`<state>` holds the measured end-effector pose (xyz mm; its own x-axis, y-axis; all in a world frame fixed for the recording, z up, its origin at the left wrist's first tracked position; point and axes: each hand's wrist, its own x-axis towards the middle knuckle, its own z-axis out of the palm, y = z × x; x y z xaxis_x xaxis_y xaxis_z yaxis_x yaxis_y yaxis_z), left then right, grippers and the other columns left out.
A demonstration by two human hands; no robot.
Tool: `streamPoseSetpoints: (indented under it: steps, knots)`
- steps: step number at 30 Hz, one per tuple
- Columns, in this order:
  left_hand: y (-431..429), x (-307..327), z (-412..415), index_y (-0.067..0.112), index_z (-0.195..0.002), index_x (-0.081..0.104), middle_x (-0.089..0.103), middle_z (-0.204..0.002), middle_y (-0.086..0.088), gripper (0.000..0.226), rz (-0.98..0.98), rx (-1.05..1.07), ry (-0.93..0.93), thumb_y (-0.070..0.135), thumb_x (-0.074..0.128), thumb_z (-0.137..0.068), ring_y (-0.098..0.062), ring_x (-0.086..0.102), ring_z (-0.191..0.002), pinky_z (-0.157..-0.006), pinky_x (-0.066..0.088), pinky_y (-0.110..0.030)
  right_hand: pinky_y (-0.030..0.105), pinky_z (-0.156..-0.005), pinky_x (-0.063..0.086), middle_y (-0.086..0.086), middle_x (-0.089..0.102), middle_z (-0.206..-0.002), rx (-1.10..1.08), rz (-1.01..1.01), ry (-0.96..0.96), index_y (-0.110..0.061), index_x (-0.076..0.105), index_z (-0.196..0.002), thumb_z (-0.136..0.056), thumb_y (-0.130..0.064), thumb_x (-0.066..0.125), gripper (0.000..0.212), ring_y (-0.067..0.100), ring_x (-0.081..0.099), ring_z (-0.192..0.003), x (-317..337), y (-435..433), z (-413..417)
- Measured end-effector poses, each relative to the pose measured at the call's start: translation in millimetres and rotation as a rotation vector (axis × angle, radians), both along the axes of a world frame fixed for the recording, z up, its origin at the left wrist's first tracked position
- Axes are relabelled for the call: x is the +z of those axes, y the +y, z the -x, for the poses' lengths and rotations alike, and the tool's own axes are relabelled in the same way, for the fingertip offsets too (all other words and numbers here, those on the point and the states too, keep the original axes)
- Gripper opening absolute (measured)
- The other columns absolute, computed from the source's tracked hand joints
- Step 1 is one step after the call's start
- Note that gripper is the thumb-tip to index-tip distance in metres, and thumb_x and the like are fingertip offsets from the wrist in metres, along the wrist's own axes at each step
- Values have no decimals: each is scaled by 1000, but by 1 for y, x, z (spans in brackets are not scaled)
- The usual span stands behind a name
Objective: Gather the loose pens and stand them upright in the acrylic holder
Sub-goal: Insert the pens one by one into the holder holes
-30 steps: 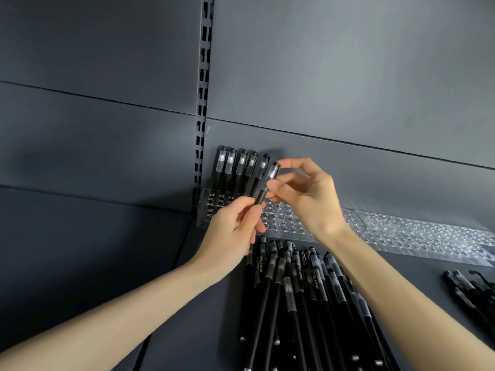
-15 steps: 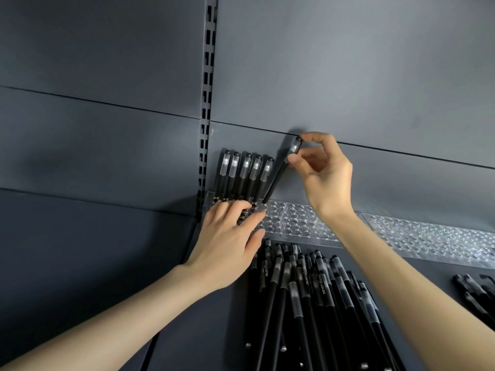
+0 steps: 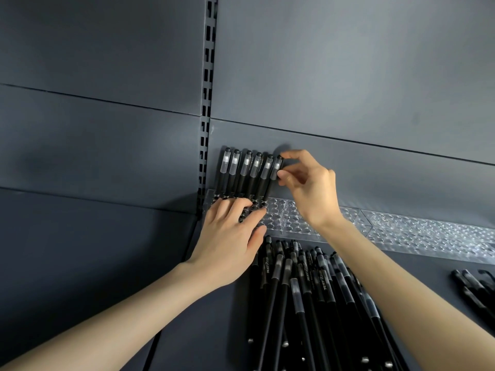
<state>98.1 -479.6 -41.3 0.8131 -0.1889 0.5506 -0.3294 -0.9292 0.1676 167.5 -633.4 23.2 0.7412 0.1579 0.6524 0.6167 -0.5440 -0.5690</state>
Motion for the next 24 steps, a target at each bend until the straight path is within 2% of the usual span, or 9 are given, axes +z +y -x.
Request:
streamPoseSetpoints:
  steps: [3,7,11,13,15,18,20,22,24]
  knots:
    - [-1,1,2,18,-117,65,60,-110,-3,43,-8,10,10,38,36,-91,-25,54,-103,-94,44,-45,31,-78,54,-4,70,-81,-25,16,-2,-18,62,-113,-90,-4,61,27,15,67,-78,0,-2,1]
    - [-4,7,5,15,-116,65,61,-111,-6,47,-7,9,56,40,33,-91,-30,59,-101,-99,40,-51,15,-77,50,-4,68,-87,-29,-4,17,-17,63,-113,-89,-7,63,27,11,65,-80,2,-5,7]
    - [-9,17,16,14,-110,64,57,-109,-3,49,82,-7,80,45,32,-91,-27,55,-102,-90,42,-42,5,-68,45,-11,64,-81,-35,-18,66,-16,65,-105,-91,-15,62,15,-4,60,-74,0,-15,26]
    - [-12,26,27,18,-114,58,52,-113,2,45,158,8,186,50,35,-93,-20,50,-107,-91,41,-36,5,-68,44,-12,63,-82,-27,13,124,-15,66,-101,-92,-16,61,11,-4,59,-74,-3,-23,41]
    - [-13,29,42,21,-121,50,49,-119,6,51,210,23,346,59,37,-90,-15,49,-110,-89,42,-32,6,-72,46,-8,65,-90,-2,94,221,-16,66,-103,-92,-19,61,13,1,61,-79,-7,-33,57]
    - [-18,29,65,21,-133,37,43,-130,6,72,238,23,567,71,41,-82,-12,47,-114,-85,37,-24,17,-91,45,-6,64,-113,56,324,327,-19,63,-115,-92,-32,58,27,6,60,-101,-20,-47,78]
    - [-22,27,74,19,-138,30,40,-134,5,79,230,8,630,70,48,-80,-12,45,-118,-86,34,-22,18,-95,39,-5,60,-124,101,435,349,-20,60,-122,-93,-38,54,35,9,54,-114,-28,-53,88]
    - [-25,25,74,18,-138,30,41,-131,3,75,262,-8,656,63,54,-82,-12,47,-114,-86,36,-21,19,-96,37,-5,57,-128,120,476,376,-22,56,-127,-93,-41,51,39,12,50,-119,-34,-56,94]
    - [-23,24,71,17,-137,34,45,-128,2,71,301,-9,683,56,58,-83,-12,49,-110,-85,37,-22,25,-101,36,-7,56,-130,119,497,379,-23,54,-129,-94,-44,47,41,14,49,-121,-39,-56,96]
